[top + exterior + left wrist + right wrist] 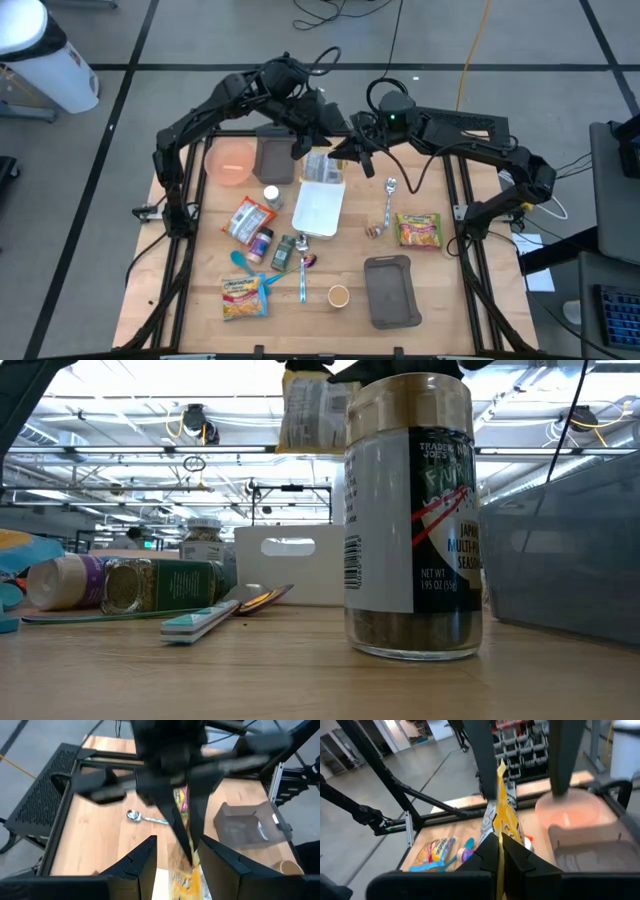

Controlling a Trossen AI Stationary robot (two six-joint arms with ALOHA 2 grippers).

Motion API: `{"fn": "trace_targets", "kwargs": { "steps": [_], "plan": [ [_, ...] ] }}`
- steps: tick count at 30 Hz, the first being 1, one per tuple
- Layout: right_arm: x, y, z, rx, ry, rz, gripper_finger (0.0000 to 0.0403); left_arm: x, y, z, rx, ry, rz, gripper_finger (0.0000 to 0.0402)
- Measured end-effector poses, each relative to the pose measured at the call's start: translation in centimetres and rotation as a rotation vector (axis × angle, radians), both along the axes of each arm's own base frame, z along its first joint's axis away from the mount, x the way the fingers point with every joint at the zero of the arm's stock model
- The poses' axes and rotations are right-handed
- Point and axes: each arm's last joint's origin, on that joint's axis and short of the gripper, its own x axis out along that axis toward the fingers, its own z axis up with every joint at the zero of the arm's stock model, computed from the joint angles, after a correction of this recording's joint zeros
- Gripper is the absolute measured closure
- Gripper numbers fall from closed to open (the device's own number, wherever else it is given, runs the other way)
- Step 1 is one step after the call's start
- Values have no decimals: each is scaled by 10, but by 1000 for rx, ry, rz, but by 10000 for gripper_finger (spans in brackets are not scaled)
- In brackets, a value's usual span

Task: Pick & Place Food Item
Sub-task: Put the yellow noodle pack into the top black bin

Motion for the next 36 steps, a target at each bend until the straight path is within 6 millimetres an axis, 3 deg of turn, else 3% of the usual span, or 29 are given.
{"fn": "trace_targets", "kwargs": {
  "steps": [23, 36],
  "plan": [
    [-2, -5, 9, -42, -19, -39, 403, -2, -6, -5, -32, 54, -35, 254],
    [-2, -5, 8, -39, -13, -36, 403, 10, -6, -19, -8, 115, -28, 254]
  ]
}}
